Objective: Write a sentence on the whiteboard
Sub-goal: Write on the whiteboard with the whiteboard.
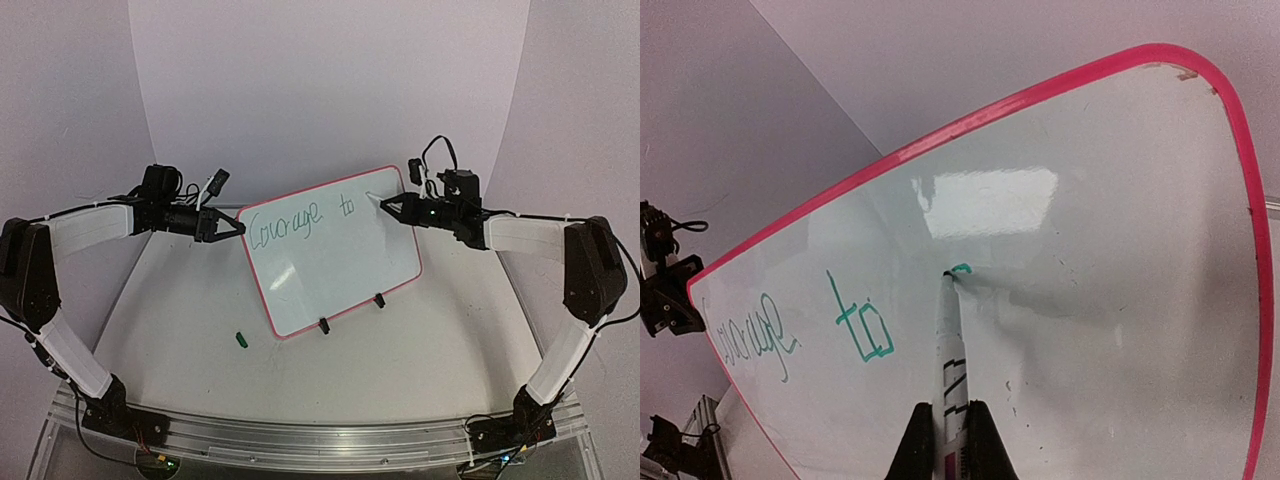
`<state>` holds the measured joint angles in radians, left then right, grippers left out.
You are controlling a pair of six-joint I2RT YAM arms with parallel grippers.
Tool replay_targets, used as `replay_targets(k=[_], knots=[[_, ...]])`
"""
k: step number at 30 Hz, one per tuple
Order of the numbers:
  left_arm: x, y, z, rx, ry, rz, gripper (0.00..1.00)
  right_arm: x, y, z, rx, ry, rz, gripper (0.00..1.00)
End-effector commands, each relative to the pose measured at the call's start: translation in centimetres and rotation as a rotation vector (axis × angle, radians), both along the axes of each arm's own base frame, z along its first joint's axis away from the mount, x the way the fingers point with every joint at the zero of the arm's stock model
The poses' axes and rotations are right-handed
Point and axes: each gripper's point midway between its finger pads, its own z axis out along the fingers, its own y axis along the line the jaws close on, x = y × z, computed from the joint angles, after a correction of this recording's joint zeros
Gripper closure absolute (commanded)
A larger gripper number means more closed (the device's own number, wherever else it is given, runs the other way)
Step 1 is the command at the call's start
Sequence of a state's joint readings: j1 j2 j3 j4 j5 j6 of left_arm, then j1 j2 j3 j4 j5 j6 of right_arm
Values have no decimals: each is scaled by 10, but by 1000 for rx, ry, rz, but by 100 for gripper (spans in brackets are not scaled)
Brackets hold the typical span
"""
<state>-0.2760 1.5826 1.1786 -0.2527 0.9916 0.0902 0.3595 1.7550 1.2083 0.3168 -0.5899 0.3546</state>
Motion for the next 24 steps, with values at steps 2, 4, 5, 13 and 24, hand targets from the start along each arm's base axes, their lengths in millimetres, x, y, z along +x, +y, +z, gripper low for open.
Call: replay_targets(k=[2,4,5,13,24], knots=[[-6,-8,-5,58,-67,-32,100,-4,-1,3,-19,-27,8,100],[-6,-8,-5,58,-68,-32,100,-4,-3,2,-24,-27,-2,100],[-6,-8,-6,58,-67,-32,100,-4,-4,2,-28,-27,-11,100],[-6,-8,-4,57,-72,-33,100,1,-13,0,-38,-20,-78,100],[-7,-8,-2,55,-77,-34,100,-4,-16,-8,-50,4,-81,100]])
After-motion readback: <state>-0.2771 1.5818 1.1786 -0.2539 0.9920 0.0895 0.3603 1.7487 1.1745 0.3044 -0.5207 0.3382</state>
